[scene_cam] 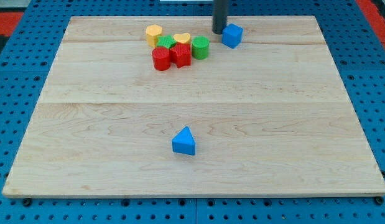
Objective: Separate the blue cube from the group of blocks
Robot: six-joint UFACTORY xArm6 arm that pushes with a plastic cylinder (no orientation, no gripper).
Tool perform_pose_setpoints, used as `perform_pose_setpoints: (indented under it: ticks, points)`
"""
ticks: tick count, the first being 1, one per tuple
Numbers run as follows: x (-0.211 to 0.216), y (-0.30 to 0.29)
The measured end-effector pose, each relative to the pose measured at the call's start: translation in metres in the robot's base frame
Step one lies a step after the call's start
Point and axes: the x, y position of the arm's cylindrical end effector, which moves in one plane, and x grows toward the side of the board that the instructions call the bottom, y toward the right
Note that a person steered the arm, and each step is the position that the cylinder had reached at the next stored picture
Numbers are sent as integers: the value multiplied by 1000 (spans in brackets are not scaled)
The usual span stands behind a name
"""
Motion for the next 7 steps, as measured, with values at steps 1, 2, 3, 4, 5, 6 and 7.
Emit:
perform_pose_setpoints:
  ticks: [1,2,3,4,5,6,7]
  points:
    - [6,5]
    - [11,15]
    - [11,9]
    - [-1,-13]
    - [-17,-18]
    - [-33,-22]
    - [-36,-28]
